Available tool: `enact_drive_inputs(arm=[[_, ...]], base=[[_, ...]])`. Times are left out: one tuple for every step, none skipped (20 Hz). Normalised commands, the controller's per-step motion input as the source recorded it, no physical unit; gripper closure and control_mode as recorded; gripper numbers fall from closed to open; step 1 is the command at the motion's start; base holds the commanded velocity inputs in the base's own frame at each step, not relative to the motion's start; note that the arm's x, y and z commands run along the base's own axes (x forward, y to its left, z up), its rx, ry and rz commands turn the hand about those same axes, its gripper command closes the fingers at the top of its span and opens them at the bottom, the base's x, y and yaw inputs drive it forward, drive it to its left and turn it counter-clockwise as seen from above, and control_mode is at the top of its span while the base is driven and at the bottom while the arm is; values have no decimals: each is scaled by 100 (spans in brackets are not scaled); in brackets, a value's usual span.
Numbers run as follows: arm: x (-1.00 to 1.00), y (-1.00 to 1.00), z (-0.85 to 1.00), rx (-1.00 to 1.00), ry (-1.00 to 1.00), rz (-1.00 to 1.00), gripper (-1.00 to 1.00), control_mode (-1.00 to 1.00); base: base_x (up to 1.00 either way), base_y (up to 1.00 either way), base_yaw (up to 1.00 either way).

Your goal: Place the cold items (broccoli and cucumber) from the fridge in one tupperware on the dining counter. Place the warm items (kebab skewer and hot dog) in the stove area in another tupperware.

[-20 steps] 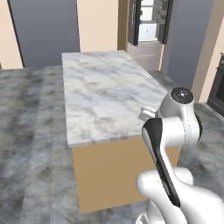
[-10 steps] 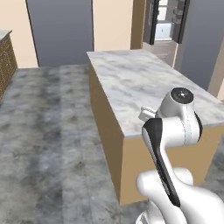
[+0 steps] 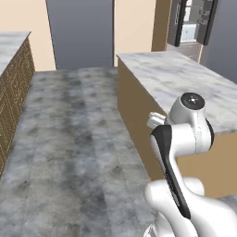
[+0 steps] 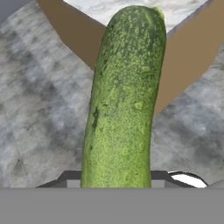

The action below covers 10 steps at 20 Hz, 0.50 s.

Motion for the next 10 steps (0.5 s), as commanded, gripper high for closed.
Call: enact_drive_inputs(arm=[[0,0,0,0,0,0,100,100],[0,0,0,0,0,0,100,100],[0,0,0,0,0,0,100,100],[0,0,0,0,0,0,100,100],[0,0,0,0,0,0,100,100],[0,0,0,0,0,0,100,100],[0,0,0,0,0,0,100,100],[0,0,0,0,0,0,100,100],[0,0,0,0,0,0,100,100],[0,0,0,0,0,0,100,100]], base=[[0,100,0],[0,100,0],[0,100,0],[0,100,0],[0,100,0],[0,100,0],[0,100,0],[0,100,0],[0,100,0],[0,100,0]])
